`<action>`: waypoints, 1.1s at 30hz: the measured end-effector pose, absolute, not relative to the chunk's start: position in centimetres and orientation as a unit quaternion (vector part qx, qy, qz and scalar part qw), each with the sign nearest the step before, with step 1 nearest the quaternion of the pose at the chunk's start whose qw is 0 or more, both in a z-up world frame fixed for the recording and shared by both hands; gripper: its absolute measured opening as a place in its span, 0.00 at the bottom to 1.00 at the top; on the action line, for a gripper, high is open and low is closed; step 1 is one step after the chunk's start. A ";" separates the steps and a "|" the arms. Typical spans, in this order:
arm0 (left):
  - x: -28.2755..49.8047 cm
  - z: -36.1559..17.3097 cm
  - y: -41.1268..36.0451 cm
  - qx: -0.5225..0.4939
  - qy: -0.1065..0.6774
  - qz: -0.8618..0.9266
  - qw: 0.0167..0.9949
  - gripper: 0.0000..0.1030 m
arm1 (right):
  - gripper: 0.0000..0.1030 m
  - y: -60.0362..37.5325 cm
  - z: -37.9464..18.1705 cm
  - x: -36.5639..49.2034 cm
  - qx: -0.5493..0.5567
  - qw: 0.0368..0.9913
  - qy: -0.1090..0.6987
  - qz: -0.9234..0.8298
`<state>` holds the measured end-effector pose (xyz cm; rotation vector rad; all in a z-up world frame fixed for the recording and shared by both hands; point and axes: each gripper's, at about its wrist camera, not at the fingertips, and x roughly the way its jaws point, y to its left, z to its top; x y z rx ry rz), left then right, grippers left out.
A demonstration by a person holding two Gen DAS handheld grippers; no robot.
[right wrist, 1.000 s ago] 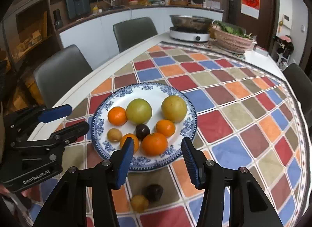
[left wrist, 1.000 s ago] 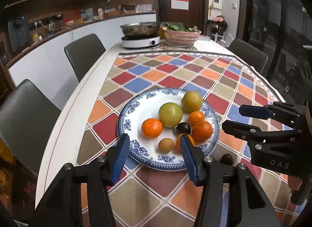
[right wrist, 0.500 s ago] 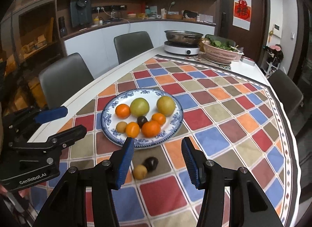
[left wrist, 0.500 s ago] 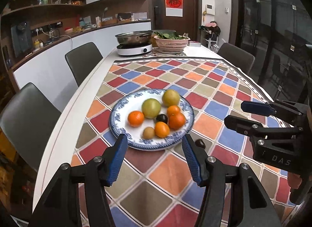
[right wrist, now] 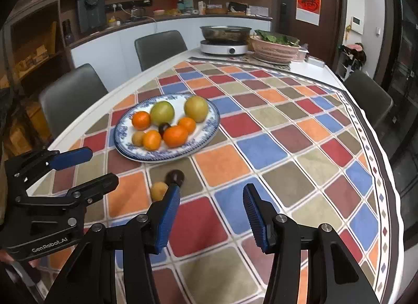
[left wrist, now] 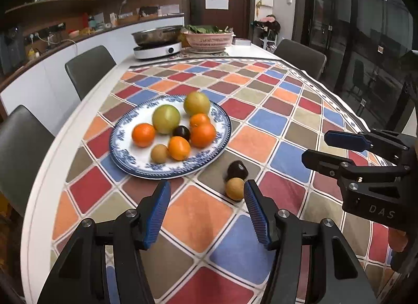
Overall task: Organize fruits
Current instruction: 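Withdraw both tools toward the last kiwi and dark plum on the cloth, then grasp the second kiwi with the left tool while the right tool grasps the dark plum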
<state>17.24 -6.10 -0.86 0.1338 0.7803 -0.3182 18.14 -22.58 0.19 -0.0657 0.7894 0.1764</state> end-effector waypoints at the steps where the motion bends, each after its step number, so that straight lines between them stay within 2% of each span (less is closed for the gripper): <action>1: 17.4 -1.1 -6.3 0.064 0.381 -0.155 0.909 0.56 | 0.50 -22.7 0.0 18.0 -0.032 0.919 0.385 0.084; 19: 19.5 -5.1 -8.9 0.065 0.436 -0.162 0.883 0.55 | 0.50 -25.0 -2.8 17.9 -0.013 0.911 0.408 0.052; 24: 20.3 -5.4 -9.3 0.063 0.440 -0.164 0.881 0.46 | 0.50 -25.0 -3.4 18.1 -0.012 0.908 0.415 0.052; 30: 21.0 -6.0 -10.0 0.059 0.454 -0.180 0.871 0.27 | 0.50 -25.0 -3.9 18.3 -0.005 0.904 0.424 0.053; 33: 20.8 -6.0 -9.8 0.054 0.454 -0.185 0.870 0.26 | 0.50 -24.9 -4.1 18.3 -0.004 0.902 0.428 0.057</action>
